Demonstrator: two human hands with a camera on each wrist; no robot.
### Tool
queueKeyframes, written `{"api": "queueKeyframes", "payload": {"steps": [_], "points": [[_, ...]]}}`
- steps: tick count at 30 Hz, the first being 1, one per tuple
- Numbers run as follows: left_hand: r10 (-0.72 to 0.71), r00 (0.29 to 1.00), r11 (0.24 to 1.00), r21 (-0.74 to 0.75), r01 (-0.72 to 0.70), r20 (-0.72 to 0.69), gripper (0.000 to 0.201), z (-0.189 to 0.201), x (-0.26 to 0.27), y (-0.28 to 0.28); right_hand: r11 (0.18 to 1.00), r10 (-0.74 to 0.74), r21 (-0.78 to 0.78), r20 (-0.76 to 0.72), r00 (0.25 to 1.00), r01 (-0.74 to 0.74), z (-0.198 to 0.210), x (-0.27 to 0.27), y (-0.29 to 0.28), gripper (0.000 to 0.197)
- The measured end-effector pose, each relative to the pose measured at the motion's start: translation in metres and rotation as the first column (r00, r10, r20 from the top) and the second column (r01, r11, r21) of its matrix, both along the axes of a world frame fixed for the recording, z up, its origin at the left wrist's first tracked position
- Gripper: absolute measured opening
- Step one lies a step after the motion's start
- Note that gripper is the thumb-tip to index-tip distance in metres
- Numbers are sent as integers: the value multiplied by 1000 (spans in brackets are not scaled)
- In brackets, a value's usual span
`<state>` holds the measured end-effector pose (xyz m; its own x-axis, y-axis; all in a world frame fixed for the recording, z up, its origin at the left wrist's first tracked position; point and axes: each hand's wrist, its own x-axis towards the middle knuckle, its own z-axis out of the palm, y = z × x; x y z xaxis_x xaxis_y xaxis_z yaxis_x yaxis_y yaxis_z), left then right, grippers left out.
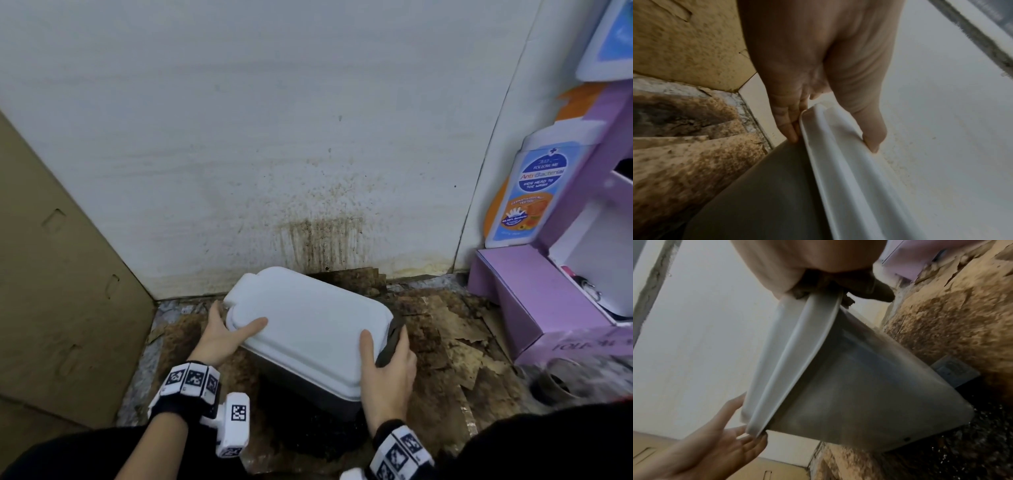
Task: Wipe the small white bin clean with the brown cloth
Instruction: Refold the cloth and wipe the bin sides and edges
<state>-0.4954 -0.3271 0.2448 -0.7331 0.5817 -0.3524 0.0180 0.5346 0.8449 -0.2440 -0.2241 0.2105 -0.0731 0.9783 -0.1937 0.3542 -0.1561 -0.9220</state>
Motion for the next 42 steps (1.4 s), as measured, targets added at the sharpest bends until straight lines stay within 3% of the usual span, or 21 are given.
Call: {"api": "queueKeyframes", "payload": {"steps": [2,7,13,15,17,19,23,25,28,32,37,42], "points": [[55,997,998,25,-57,52,163,-7,-2,-1,1000,12,-3,-4,1000,-12,-3,-6,-3,84],[113,992,991,64,-116,58,112,-16,9,7,998,50,-25,-60,997,-51,-1,-7,7,79],[196,978,980,-5,-197,-75,90,-17,35,15,990,112,-67,-126,986,-122,2,-7,46,82],[214,974,977,-5,-215,-69,90,-18,54,16,980,170,-81,-119,978,-180,1,-9,64,89],[231,966,973,-1,-233,116,91,-22,74,17,961,251,-89,-126,960,-263,2,-10,80,100],[212,943,972,45,-231,256,89,-33,88,20,938,323,-86,-132,937,-335,5,-10,92,97],[179,935,970,104,-220,308,111,-43,100,24,908,399,-80,-132,907,-411,-1,-5,102,94],[189,928,963,126,-240,322,101,-43,98,24,908,401,-69,-137,906,-413,-4,-4,100,90],[172,899,954,158,-253,403,82,-39,93,25,929,358,-37,-164,919,-368,2,-6,90,74],[169,909,949,187,-254,382,79,-30,78,25,973,221,-17,-195,956,-228,4,-7,65,66],[-23,970,989,147,-13,241,51,-2,59,28,998,-27,-67,-201,979,14,2,-11,13,68],[-128,973,991,51,120,194,58,0,36,30,994,-109,-20,-137,985,107,6,-22,-19,71]]}}
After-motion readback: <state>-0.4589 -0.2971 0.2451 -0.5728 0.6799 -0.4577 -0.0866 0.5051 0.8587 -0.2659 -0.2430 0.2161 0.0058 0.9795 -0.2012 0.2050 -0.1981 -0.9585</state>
